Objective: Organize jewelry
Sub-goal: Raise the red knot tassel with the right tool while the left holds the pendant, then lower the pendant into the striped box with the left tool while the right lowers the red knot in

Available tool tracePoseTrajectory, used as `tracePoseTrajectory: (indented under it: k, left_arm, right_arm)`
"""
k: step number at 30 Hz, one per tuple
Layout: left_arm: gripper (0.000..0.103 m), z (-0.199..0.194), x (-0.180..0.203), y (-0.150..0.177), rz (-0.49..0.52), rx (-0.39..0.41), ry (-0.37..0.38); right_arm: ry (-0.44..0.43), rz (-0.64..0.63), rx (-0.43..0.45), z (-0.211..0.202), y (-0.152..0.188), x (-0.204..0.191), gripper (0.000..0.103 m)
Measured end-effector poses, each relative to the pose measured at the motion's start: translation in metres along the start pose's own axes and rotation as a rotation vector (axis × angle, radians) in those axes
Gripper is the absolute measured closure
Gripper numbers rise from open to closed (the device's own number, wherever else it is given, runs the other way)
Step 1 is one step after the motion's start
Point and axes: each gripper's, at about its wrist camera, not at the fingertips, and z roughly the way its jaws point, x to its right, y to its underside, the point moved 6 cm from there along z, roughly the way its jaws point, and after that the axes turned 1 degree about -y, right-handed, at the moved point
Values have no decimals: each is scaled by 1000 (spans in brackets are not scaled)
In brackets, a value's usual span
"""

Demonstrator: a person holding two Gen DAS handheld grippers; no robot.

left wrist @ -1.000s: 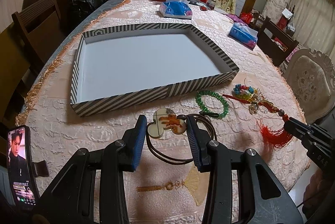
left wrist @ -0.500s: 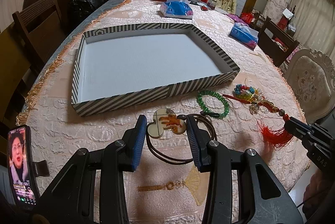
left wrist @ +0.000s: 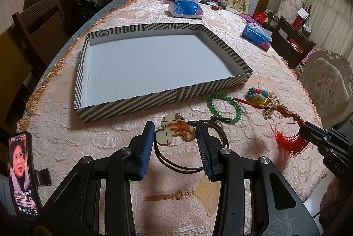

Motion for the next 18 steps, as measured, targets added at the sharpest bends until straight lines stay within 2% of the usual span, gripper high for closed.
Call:
tracePoseTrajectory:
  k: [11, 18]
  left_arm:
    - [65, 0, -3, 0, -24, -11, -2]
    - [65, -4, -16, -19, -76, 4, 2]
  right_arm:
    - [1, 6, 6, 3, -5, 3, 92]
    - [-19, -5, 58, 5, -37, 3, 92]
